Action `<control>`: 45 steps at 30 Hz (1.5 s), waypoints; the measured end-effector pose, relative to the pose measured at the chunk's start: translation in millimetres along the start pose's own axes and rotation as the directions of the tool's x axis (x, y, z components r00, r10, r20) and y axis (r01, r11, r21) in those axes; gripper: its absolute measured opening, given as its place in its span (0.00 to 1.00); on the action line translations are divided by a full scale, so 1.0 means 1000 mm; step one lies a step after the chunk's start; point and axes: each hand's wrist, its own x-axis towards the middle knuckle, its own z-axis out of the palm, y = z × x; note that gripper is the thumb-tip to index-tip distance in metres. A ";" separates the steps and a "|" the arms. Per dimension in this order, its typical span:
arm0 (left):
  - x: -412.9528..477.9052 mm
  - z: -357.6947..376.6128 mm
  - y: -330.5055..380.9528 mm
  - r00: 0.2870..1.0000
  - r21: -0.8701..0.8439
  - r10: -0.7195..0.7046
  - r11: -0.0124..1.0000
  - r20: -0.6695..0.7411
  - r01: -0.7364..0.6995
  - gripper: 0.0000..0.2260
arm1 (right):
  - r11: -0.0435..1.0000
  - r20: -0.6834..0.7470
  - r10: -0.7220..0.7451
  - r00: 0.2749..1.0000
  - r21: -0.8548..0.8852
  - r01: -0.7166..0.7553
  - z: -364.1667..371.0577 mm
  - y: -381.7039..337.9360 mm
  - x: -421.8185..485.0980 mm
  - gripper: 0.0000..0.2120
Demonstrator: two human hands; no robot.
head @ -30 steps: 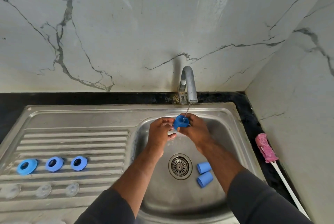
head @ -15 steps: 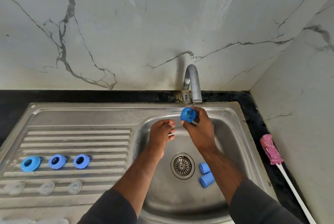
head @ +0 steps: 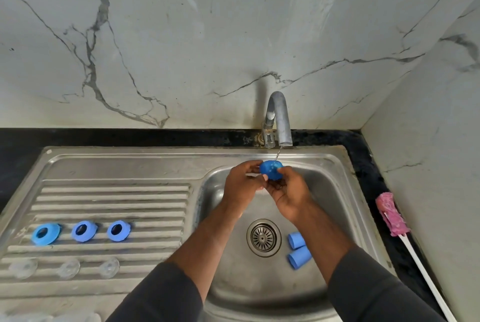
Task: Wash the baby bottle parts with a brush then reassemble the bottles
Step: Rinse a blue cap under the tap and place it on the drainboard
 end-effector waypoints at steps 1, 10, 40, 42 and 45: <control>0.003 0.002 0.002 0.999 0.126 0.047 0.991 0.005 -0.048 0.17 | 0.998 -0.001 0.037 0.999 0.055 -0.037 -0.001 -0.001 0.001 0.13; 0.004 0.006 0.006 0.981 0.420 0.172 0.887 0.086 -0.193 0.15 | 0.971 -0.008 0.207 0.978 0.124 -0.204 -0.014 0.006 0.004 0.22; -0.085 0.040 -0.024 0.798 -0.131 -0.406 0.852 0.445 0.506 0.11 | 0.556 -0.040 -0.081 0.996 -0.831 0.012 -0.085 -0.014 -0.074 0.13; -0.094 0.051 -0.022 0.763 -0.202 -0.478 0.774 0.435 0.600 0.13 | 0.506 -0.061 -0.113 0.992 -0.862 0.005 -0.102 -0.021 -0.084 0.11; -0.102 0.069 -0.018 0.747 -0.302 -0.522 0.695 0.411 0.652 0.14 | 0.425 -0.101 -0.299 0.949 -0.904 0.037 -0.133 -0.039 -0.093 0.05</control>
